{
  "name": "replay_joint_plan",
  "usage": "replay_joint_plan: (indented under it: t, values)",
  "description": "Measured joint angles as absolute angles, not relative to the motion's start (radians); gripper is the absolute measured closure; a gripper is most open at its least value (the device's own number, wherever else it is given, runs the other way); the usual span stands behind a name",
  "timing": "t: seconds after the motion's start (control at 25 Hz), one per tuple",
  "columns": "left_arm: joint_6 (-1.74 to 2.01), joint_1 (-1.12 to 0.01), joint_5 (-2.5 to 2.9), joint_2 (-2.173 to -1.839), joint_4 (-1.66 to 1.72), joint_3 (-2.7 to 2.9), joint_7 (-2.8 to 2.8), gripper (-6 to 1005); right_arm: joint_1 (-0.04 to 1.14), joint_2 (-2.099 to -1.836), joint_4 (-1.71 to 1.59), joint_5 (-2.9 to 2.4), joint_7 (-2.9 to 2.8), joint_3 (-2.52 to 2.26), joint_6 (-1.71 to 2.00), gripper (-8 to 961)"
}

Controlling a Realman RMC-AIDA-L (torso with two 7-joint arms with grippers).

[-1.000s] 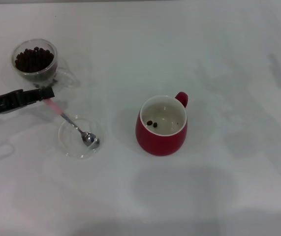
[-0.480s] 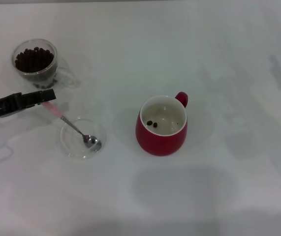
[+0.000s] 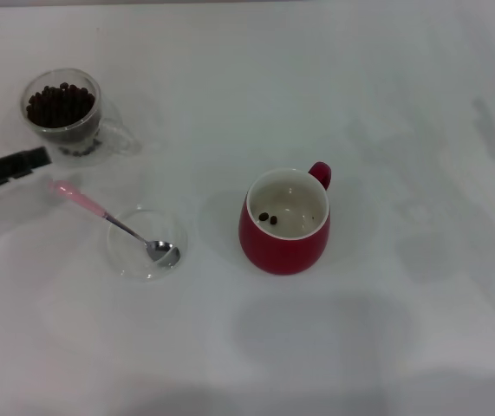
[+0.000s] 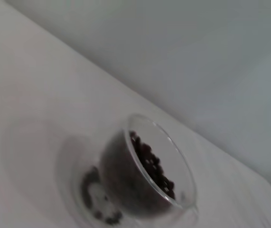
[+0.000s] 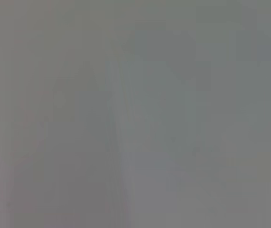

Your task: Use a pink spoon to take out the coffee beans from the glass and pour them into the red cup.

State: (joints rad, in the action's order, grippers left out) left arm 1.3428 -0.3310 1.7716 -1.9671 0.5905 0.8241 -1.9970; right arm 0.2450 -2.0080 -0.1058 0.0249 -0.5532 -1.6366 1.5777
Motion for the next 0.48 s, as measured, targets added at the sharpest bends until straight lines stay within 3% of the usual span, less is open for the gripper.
replay_joint_plan:
  t: [0.32, 0.48]
  values:
    - [1.349, -0.286, 1.763, -1.979, 0.646, 0.714, -1.835, 434, 0.244, -2.008, -0.106, 0.024, -0.554, -1.637, 1.580, 346]
    - [1.353, -0.259, 1.720, -2.015, 0.686, 0.644, -1.678, 434, 0.245, -2.008, -0.106, 0.024, -0.553, -1.637, 1.580, 346]
